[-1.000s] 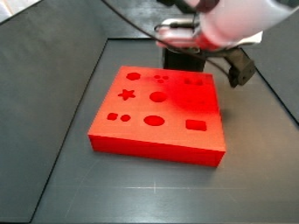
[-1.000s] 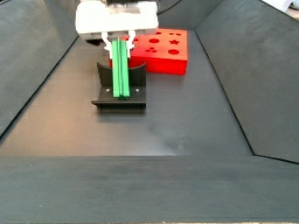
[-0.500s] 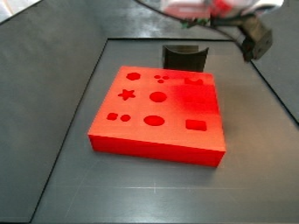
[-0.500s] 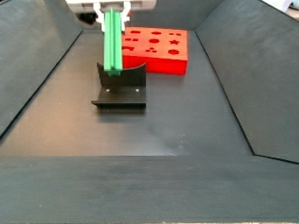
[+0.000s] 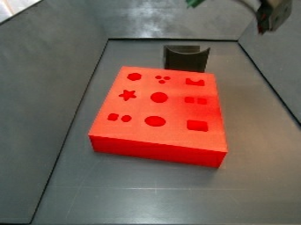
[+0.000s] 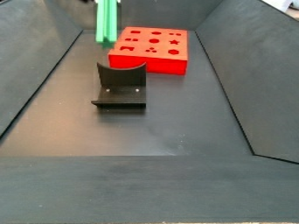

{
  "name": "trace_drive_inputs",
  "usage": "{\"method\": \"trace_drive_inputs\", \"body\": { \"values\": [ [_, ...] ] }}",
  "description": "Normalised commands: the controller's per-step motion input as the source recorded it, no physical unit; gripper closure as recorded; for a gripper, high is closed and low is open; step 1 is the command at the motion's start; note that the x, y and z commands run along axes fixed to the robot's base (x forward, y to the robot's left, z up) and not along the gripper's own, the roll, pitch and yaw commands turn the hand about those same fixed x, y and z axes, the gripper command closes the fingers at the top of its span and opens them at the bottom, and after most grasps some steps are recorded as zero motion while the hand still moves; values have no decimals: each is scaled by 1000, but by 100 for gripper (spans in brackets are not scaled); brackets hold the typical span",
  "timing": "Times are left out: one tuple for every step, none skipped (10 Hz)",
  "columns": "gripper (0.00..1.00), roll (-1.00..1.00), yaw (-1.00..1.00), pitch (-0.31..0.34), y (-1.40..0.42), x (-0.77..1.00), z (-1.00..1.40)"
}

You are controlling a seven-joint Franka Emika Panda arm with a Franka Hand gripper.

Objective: Pick up the star object. Move up. Place the star object on the fixture. Regrasp the star object. Move to above the board. Insert the star object.
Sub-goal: Move to above the board.

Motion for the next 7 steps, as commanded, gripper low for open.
{"method": "trace_drive_inputs", "body": {
  "values": [
    [100,-38,51,98,-14,20,1000],
    [100,-39,59,101,-15,21,841],
    [100,-35,67,111,-17,17,606],
    [100,-38,75,113,-19,21,434],
    [100,-39,81,118,-17,21,263],
    [100,-1000,-69,-15,-1000,-797,322],
    [100,-1000,-68,-30,-1000,-810,323]
  ]
}}
